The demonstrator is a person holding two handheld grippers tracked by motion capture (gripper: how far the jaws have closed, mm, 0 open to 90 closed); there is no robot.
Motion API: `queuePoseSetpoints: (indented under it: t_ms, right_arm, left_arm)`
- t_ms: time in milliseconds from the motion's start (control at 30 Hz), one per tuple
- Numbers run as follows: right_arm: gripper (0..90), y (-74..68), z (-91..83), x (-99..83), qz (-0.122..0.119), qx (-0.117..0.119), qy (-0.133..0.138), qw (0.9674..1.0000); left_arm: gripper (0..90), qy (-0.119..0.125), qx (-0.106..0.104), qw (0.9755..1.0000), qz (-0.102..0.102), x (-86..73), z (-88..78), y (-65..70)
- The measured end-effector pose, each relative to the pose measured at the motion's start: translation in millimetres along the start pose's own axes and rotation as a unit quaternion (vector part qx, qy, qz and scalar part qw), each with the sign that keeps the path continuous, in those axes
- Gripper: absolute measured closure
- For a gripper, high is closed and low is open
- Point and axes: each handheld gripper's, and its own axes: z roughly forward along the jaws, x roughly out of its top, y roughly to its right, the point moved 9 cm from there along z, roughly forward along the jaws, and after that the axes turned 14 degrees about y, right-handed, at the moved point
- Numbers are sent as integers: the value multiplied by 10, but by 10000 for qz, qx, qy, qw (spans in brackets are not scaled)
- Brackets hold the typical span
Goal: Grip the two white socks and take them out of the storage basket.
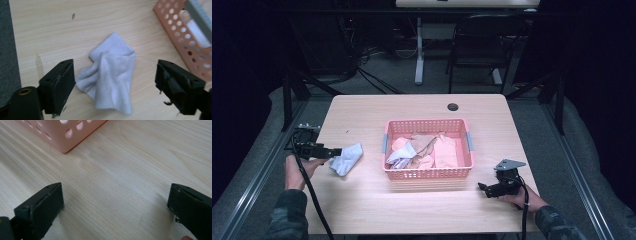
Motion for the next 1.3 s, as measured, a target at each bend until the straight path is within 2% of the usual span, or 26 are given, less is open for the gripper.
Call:
queuePoseSetpoints:
  t_ms: [67, 100, 200, 300, 333, 367, 433, 467, 600, 700, 733, 800, 833, 900, 933, 967, 1000, 1067, 1100, 1133, 1167, 1200, 1233, 1300]
  right_arm:
    - [0, 0, 0, 0, 0, 1, 0, 10000]
    - [0, 0, 0, 0, 2, 2, -1, 10000]
    - [0, 0, 0, 0, 1, 0, 0, 10000]
    - [0, -1, 1, 0, 7, 4, 3, 10000]
    - [0, -1, 1, 0, 7, 4, 3, 10000]
    - [0, 0, 0, 0, 4, 2, 1, 10000]
    - [0, -1, 1, 0, 7, 4, 2, 10000]
    - [0, 0, 0, 0, 3, 3, -3, 10000]
    - [0, 0, 0, 0, 0, 0, -2, 10000]
    - [0, 0, 1, 0, 2, 0, 2, 10000]
    - [0, 0, 1, 0, 2, 0, 2, 10000]
    - [0, 0, 1, 0, 3, -1, 2, 10000]
    - [0, 0, 1, 0, 3, -1, 2, 10000]
    - [0, 0, 1, 0, 1, -1, 1, 10000]
    - [0, 0, 0, 0, 1, -1, 1, 10000]
    - [0, 0, 0, 0, 1, -1, 1, 10000]
    - [0, 1, 1, 0, -1, -1, 2, 10000]
    - [0, 1, 0, 0, 1, -1, 1, 10000]
    - [0, 1, 0, 0, 1, -1, 1, 10000]
    - [0, 0, 0, 0, 1, 0, 0, 10000]
    - [0, 1, 0, 0, 0, -2, 0, 10000]
    - [0, 0, 1, 0, 2, -1, 2, 10000]
    - [0, 1, 1, 0, 1, 0, 2, 10000]
    - [0, 0, 1, 0, 2, 1, 3, 10000]
  left_arm:
    - [118, 8, -28, 10000, 44, 28, -18, 23]
    - [97, 49, -64, 9999, 134, 86, -52, 68]
    - [66, 94, -132, 9997, 173, 143, -76, 136]
    - [11, 148, -276, 9987, 408, 247, -99, 291]
    - [7, 148, -276, 9987, 408, 247, -99, 291]
    - [3, 154, -361, 9980, 499, 298, -106, 374]
    - [3, 169, -387, 9976, 542, 324, -105, 414]
    - [3, 180, -456, 9969, 613, 374, -100, 490]
    - [3, 216, -535, 9955, 746, 452, -87, 598]
    - [3, 305, -693, 9929, 922, 544, -60, 795]
    - [3, 305, -693, 9929, 922, 544, -60, 795]
    - [3, 294, -902, 9889, 1142, 593, -22, 962]
    - [3, 294, -902, 9889, 1142, 593, -22, 962]
    - [3, 299, -1079, 9858, 1252, 625, 10, 1076]
    - [3, 283, -1221, 9827, 1362, 645, 55, 1190]
    - [3, 283, -1221, 9827, 1362, 645, 55, 1190]
    - [3, 232, -1287, 9805, 1469, 653, 111, 1293]
    - [3, 177, -1365, 9776, 1593, 652, 168, 1390]
    - [4, 177, -1365, 9776, 1593, 652, 168, 1390]
    - [4, 135, -1422, 9762, 1634, 643, 207, 1453]
    - [12, 108, -1505, 9735, 1720, 630, 263, 1531]
    - [24, 108, -1505, 9735, 1720, 630, 263, 1531]
    - [47, 5, -1587, 9702, 1829, 592, 333, 1613]
    - [60, -66, -1652, 9671, 1933, 554, 405, 1683]
